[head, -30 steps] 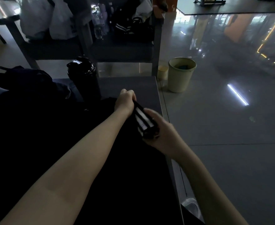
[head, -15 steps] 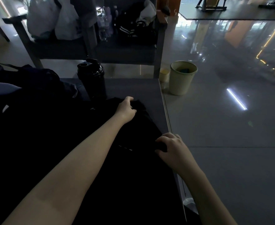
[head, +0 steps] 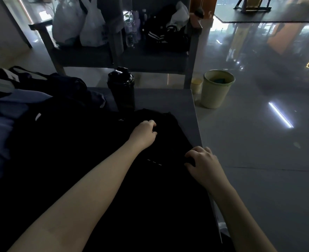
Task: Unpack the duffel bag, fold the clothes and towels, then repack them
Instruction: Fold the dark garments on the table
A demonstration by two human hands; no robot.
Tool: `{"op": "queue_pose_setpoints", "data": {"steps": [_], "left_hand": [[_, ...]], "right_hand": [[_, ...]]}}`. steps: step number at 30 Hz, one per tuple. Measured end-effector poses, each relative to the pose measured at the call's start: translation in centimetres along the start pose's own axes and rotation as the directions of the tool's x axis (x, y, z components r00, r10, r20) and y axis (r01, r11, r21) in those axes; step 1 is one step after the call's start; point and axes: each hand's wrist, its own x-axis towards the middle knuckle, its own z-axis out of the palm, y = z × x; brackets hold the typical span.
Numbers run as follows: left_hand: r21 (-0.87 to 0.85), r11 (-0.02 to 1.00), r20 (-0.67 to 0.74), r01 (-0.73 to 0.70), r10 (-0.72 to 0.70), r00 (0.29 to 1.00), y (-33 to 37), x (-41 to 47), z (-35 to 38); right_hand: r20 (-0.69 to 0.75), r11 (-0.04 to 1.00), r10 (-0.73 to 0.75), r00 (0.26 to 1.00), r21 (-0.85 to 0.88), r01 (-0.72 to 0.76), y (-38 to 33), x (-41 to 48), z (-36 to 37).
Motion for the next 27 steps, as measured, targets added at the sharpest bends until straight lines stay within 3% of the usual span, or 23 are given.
{"op": "queue_pose_setpoints", "data": {"steps": [4,7,10,13,21,25,27], "left_hand": [[0.241,0.970,-0.099,0.020,0.005,0.995,-3.5,-1.4,-3.1],[0.408,0.904,-0.131,0.128,-0.080,0.988,-6.8,-2.3,-5.7],[0.521,0.827,-0.153,0.212,-0.153,0.976,-9.4,-3.2,-7.7],[0.606,0.758,-0.228,0.243,-0.127,0.965,-11.8,-3.5,-9.5],[0.459,0.767,-0.482,0.449,-0.209,0.851,-16.5,-3.1,-14.1],[0.378,0.770,-0.441,0.514,-0.338,0.831,-18.0,-3.0,-16.3],[0.314,0.775,-0.442,0.548,-0.392,0.807,-18.8,-3.1,-16.9]], "right_hand": [[-0.071,0.987,-0.072,0.995,0.140,0.081,-3.3,0.9,0.3],[0.016,0.957,-0.177,0.984,0.237,0.169,-7.0,2.6,1.2],[0.106,0.959,-0.230,0.967,0.192,0.207,-10.7,5.1,2.2],[0.138,0.963,-0.234,0.962,0.169,0.210,-13.9,7.7,3.2],[0.255,0.960,-0.276,0.927,0.115,0.254,-18.8,12.1,6.1],[0.373,0.964,-0.234,0.898,-0.034,0.265,-19.1,13.2,7.4],[0.355,0.964,-0.218,0.909,-0.067,0.257,-19.5,13.7,7.6]]}}
